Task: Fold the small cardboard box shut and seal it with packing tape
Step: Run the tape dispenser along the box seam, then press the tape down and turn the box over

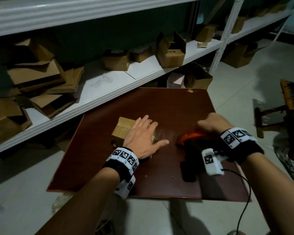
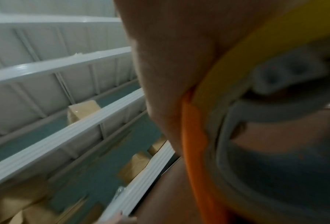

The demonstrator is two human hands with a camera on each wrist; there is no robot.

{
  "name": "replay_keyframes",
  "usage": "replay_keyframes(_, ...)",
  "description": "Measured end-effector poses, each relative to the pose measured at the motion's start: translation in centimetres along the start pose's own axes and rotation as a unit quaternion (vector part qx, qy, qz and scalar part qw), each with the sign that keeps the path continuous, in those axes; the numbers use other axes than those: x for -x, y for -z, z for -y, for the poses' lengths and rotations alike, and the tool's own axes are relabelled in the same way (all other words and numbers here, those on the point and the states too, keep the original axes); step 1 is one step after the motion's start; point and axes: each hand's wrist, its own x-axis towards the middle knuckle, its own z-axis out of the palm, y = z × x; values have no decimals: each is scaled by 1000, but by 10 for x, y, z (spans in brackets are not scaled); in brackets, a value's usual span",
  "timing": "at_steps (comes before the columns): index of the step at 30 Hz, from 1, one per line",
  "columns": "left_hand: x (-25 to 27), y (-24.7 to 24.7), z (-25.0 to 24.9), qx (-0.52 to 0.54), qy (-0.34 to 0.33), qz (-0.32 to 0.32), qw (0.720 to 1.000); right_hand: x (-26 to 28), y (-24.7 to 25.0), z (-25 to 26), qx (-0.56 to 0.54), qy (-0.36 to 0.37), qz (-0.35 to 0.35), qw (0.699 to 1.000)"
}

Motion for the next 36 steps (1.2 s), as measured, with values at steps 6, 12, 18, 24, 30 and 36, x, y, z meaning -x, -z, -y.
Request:
replay_keyframes(6, -3, 2, 0, -11, -9, 7, 1000, 4, 0, -1, 31, 26, -80, 996)
replay_keyframes(12, -3, -1, 1, -13, -12, -2, 1000, 8, -27, 0, 150, 76, -54, 984)
replay_keyframes(18, -6, -4, 2, -9, -13, -6, 1000, 23, -37, 22, 66, 137, -101, 983)
replay_keyframes(24, -7, -3, 1, -11, -11, 4, 1000, 27, -72, 54, -220, 218, 19, 951)
replay_keyframes(30, -5, 0, 1, -2, -18, 4, 1000, 19, -83, 61, -361, 171, 100, 911)
replay_keyframes(36, -7, 2, 5, 0, -36, 27, 999, 8, -73, 43, -332, 129, 145, 923)
